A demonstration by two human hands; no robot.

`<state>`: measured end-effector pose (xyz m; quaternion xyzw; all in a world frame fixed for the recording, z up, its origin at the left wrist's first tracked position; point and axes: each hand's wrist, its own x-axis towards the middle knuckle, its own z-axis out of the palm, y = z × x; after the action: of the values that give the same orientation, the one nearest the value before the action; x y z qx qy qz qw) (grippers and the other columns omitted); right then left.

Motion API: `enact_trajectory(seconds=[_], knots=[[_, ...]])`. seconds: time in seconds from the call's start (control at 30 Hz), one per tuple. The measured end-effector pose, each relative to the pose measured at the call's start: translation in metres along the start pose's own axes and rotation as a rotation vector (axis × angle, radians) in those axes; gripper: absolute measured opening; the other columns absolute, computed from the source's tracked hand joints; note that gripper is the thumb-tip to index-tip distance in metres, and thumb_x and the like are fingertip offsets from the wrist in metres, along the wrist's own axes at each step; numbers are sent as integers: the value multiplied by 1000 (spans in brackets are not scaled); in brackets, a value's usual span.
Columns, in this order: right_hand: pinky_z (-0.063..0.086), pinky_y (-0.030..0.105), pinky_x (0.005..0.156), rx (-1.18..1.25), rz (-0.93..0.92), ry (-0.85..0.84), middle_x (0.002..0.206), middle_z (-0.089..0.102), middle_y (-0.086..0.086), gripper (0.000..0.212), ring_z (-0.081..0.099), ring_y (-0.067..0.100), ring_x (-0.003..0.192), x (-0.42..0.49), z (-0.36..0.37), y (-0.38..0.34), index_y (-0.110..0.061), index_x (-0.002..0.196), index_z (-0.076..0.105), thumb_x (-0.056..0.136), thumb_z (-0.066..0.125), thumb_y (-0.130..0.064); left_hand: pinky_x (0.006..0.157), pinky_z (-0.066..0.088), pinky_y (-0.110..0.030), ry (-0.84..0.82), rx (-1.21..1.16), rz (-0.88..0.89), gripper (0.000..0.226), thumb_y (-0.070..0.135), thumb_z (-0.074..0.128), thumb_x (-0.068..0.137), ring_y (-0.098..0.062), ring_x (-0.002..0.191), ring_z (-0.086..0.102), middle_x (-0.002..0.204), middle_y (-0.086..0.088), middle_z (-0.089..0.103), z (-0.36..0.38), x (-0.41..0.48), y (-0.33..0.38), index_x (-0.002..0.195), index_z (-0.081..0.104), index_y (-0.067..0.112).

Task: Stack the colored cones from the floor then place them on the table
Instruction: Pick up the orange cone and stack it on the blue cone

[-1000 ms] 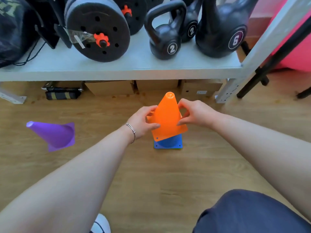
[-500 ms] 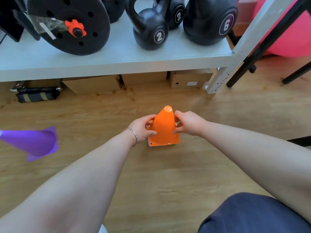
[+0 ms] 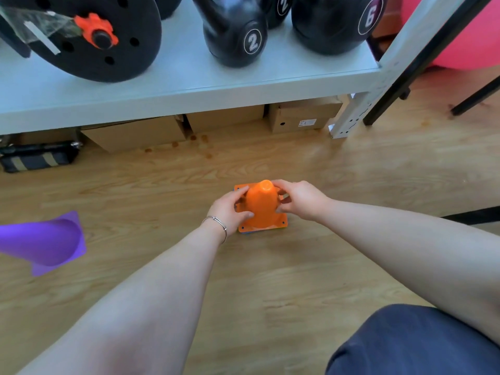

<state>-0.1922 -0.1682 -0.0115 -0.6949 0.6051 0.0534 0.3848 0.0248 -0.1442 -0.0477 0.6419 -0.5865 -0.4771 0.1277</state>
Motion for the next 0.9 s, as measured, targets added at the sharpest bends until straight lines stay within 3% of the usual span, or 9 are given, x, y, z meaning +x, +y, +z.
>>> enact_trajectory(seconds=[0.3, 0.5, 0.63, 0.77, 0.9], knots=[[55, 44, 103, -19, 35, -56, 129, 71, 14, 80, 69, 31, 114, 7, 1, 4, -32, 153, 43, 83, 83, -33, 108, 36, -29, -28, 198, 28, 75, 24, 73, 81, -20, 133, 46, 146, -1, 49, -3, 2, 3, 146, 36, 30], [52, 39, 92, -450, -94, -109, 129, 63, 13, 70, 62, 34, 118, 0, -27, -8, -31, 157, 31, 97, 63, -46, 107, 38, -42, -87, 492, -56, 71, 34, 56, 93, -34, 133, 39, 151, -11, 35, -2, -4, 21, 151, 18, 20], [57, 43, 93, -587, -178, 46, 147, 53, 8, 62, 55, 32, 130, -18, -54, -17, -32, 158, 29, 103, 54, -46, 112, 30, -42, 85, 678, -80, 70, 42, 47, 96, -29, 144, 24, 159, -8, 22, -17, -25, 46, 152, 12, 18], [39, 44, 118, -547, -250, 254, 158, 46, 10, 56, 39, 33, 149, -34, -89, -46, -24, 158, 35, 105, 51, -34, 117, 23, -42, 334, 778, -44, 65, 46, 41, 97, -27, 146, 23, 158, -7, 25, -60, -49, 79, 150, 18, 16], [26, 45, 127, -532, -365, 358, 161, 43, 8, 65, 33, 30, 153, -47, -124, -90, -23, 158, 35, 99, 59, -34, 119, 21, -43, 509, 828, -101, 66, 46, 42, 97, -29, 146, 23, 158, -11, 26, -105, -74, 116, 150, 20, 13]])
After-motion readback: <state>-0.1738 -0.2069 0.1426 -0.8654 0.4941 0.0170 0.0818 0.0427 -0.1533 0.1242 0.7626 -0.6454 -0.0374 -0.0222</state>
